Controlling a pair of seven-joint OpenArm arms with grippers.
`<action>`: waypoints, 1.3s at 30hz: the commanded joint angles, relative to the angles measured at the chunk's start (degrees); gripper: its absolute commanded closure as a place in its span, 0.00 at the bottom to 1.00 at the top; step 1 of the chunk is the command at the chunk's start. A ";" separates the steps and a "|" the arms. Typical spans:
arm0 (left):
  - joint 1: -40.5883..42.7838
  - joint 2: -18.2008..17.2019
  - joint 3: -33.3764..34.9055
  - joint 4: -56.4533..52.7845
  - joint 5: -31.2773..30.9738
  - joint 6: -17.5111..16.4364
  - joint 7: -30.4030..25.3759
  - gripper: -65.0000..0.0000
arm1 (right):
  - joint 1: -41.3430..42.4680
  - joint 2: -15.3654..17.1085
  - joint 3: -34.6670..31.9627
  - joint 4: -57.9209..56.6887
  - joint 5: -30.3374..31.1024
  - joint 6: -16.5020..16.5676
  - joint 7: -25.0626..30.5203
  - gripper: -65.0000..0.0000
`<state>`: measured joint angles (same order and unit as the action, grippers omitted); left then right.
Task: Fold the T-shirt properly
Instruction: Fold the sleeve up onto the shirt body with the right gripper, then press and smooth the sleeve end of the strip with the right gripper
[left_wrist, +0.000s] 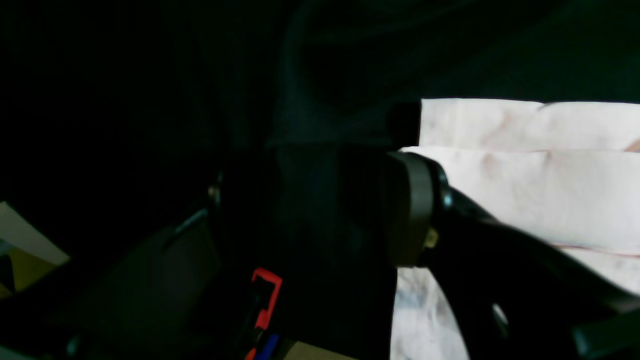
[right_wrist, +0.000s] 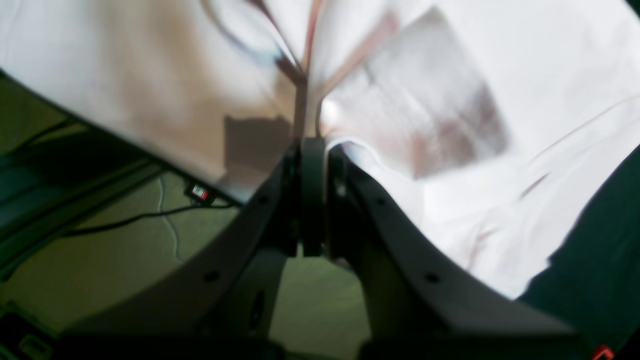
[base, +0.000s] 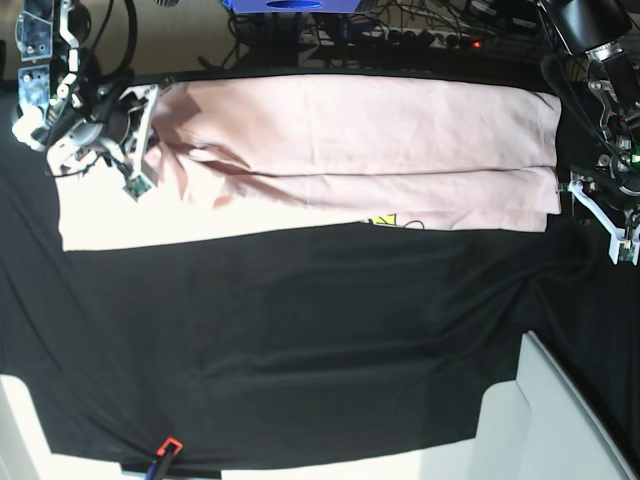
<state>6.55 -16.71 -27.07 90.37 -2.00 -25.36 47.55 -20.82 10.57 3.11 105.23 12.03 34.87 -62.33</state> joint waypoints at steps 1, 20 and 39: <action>-0.52 -1.18 -0.23 0.84 -0.24 0.44 -1.09 0.41 | -0.41 0.47 0.18 1.01 0.32 -0.02 0.39 1.00; -0.35 -1.09 -0.23 0.84 -0.24 0.44 -1.00 0.41 | 6.18 0.20 5.98 0.75 0.14 -6.61 0.39 0.54; -1.58 -0.74 4.70 0.58 0.02 0.44 -1.09 0.41 | 8.64 -4.55 -1.05 4.26 0.58 -0.89 -2.25 0.73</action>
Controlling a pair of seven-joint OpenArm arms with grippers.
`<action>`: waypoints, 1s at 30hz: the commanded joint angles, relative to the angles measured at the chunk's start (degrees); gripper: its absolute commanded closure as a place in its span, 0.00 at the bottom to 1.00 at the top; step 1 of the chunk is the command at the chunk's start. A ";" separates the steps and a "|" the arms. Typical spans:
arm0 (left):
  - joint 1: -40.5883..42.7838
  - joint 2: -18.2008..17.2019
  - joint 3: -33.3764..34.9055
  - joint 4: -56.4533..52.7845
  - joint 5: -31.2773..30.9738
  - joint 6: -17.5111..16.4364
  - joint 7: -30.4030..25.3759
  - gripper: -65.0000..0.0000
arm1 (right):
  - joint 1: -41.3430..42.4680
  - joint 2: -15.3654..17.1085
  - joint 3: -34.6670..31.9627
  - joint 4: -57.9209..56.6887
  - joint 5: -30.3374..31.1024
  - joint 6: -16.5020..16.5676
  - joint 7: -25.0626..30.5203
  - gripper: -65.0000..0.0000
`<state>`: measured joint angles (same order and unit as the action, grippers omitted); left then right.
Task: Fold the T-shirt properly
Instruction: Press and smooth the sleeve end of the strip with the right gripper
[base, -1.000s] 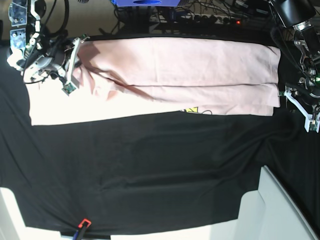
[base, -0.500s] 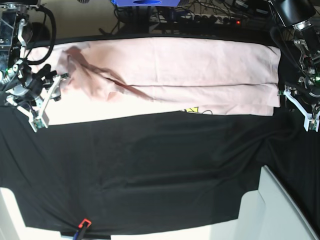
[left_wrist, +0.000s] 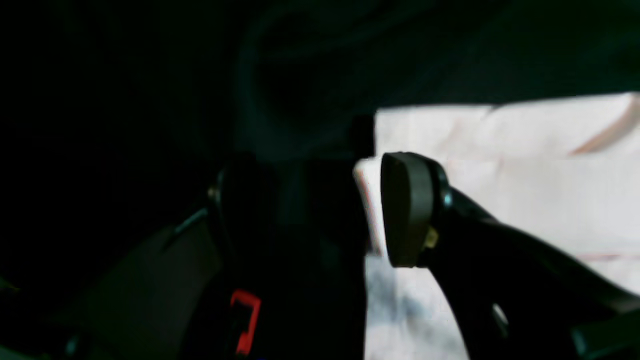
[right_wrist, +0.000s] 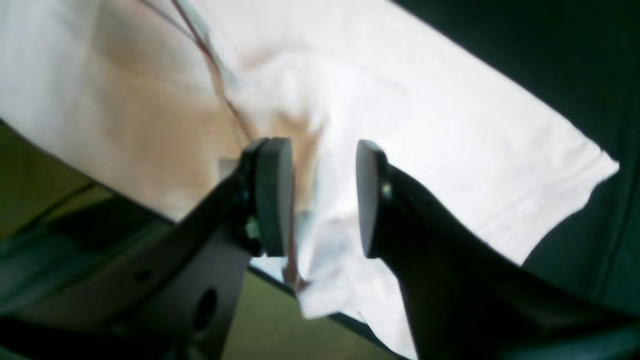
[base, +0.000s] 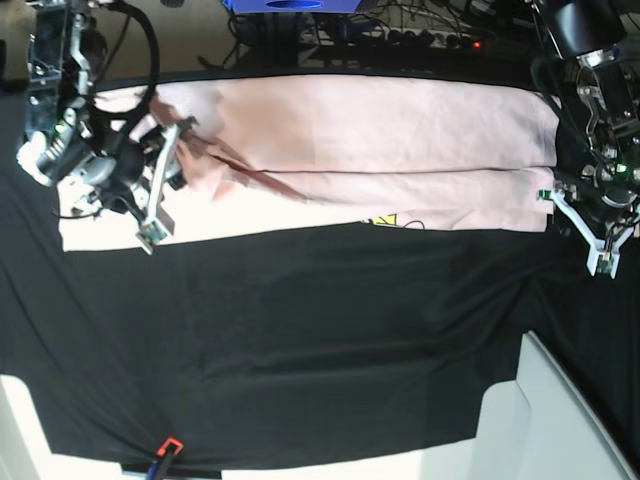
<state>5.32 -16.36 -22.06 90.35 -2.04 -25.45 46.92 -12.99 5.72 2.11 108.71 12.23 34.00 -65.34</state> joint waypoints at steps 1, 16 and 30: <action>-0.36 -1.18 -0.31 0.51 0.15 0.53 -0.45 0.41 | 1.87 -0.22 -0.39 -0.44 0.30 -0.02 0.77 0.77; 0.00 -2.41 -0.75 0.42 0.15 0.53 -0.54 0.41 | 8.82 1.27 -2.50 -19.34 -0.05 -0.11 7.71 1.00; -0.44 -2.23 -0.31 0.42 0.24 0.53 -0.54 0.41 | -0.24 -1.89 -5.41 -14.42 0.12 -0.20 7.98 1.00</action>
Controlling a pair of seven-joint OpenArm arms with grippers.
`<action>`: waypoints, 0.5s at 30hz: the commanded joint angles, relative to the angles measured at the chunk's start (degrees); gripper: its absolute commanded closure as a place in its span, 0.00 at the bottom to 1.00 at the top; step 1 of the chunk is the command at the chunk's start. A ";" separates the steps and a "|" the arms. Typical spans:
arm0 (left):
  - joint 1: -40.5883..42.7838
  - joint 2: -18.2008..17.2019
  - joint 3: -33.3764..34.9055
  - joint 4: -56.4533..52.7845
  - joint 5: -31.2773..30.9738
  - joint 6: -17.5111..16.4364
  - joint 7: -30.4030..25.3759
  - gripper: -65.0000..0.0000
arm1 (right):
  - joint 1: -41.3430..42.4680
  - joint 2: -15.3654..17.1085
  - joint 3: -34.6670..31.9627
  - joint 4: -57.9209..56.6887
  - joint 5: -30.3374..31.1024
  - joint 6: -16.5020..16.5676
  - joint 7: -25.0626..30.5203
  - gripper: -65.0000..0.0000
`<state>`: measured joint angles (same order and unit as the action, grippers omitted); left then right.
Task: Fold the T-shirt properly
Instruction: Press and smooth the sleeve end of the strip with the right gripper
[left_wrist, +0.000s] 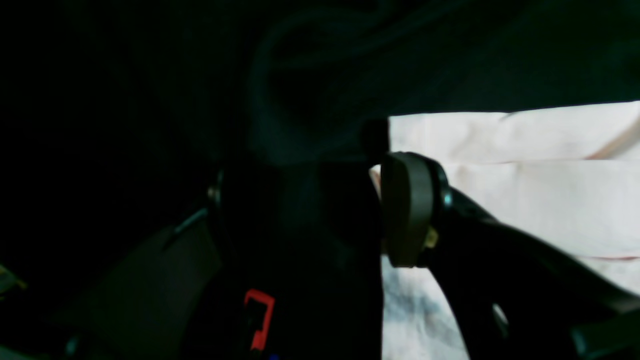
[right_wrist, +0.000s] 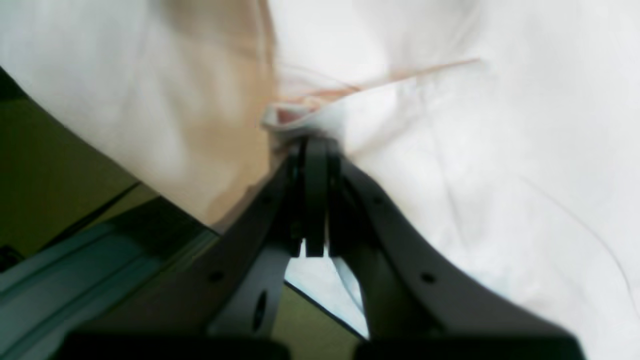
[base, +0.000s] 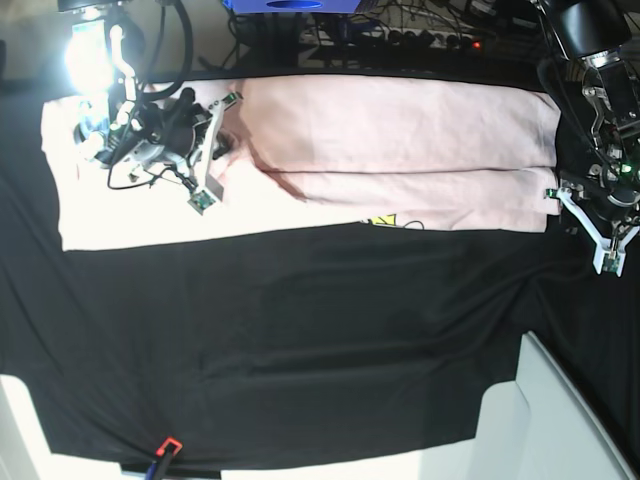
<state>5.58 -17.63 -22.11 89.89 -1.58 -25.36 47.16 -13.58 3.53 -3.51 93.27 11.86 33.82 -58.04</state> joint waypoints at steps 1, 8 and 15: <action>-0.71 -0.88 -0.27 0.79 -0.22 0.44 -0.78 0.41 | 0.35 0.38 0.21 1.01 0.49 -0.02 0.68 1.00; -0.71 -0.70 -0.35 0.79 -0.57 0.44 -0.78 0.41 | 0.88 1.00 0.30 6.37 0.41 -0.02 -3.37 1.00; -0.18 -0.70 -0.27 0.97 -0.75 0.44 -0.78 0.41 | 1.41 1.79 5.66 19.82 0.32 -0.11 -11.10 1.00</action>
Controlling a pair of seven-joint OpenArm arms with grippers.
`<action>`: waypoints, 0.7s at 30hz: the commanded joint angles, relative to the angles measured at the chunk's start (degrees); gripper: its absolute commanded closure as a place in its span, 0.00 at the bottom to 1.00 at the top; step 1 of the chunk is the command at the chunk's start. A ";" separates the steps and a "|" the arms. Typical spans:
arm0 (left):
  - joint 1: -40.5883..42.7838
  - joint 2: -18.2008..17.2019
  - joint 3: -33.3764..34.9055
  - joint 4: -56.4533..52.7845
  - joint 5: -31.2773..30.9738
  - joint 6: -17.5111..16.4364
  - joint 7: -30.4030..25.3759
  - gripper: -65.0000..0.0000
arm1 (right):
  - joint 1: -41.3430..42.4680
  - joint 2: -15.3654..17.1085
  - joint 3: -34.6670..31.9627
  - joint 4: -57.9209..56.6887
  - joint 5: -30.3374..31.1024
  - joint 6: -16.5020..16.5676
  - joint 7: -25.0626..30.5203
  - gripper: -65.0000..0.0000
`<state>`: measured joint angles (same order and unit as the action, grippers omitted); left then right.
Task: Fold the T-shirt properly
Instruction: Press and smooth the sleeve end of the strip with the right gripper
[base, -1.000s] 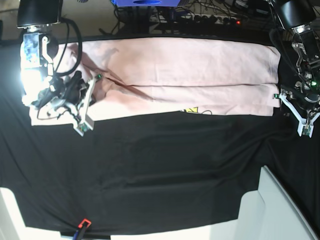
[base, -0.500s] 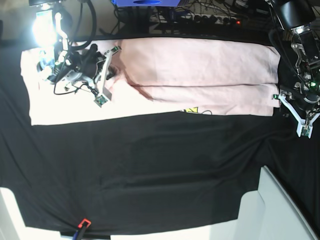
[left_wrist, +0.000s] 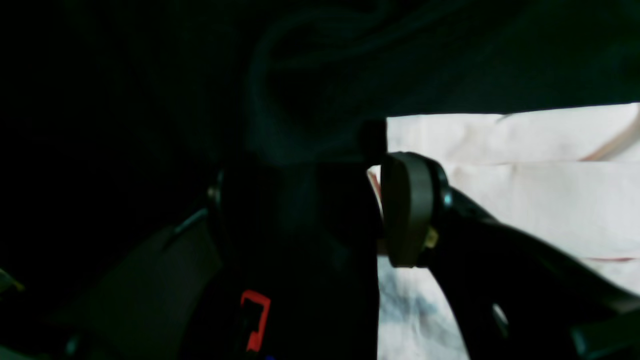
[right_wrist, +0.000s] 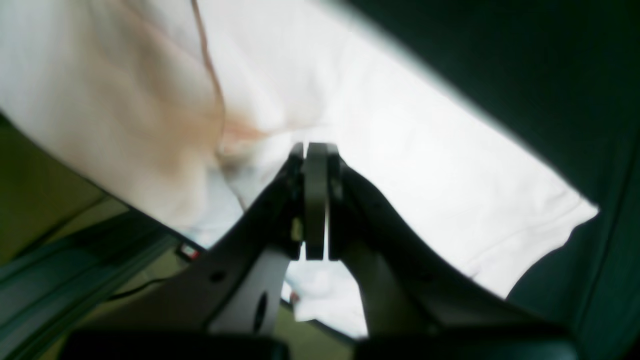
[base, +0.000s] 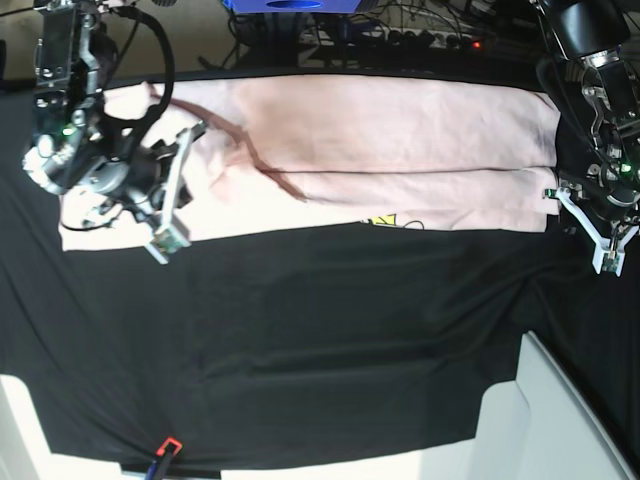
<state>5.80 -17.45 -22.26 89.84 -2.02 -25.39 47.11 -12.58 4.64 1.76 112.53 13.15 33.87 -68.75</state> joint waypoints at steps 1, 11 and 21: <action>-0.40 -0.88 -0.02 1.01 -0.31 0.46 -0.83 0.41 | 0.49 0.76 2.94 -0.31 -0.97 -0.15 -0.30 1.00; 6.72 -0.79 -6.27 -0.48 -6.46 -2.61 -4.61 0.40 | -2.94 2.96 11.74 -4.00 -0.80 -0.07 7.34 1.00; 9.45 -2.20 -13.74 -7.86 -25.27 -13.87 -4.61 0.02 | -3.11 3.14 11.38 -4.09 -0.71 0.20 7.34 1.00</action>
<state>15.31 -18.70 -35.68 81.36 -26.52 -39.40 43.22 -16.05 7.33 13.10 107.46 11.90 34.04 -62.22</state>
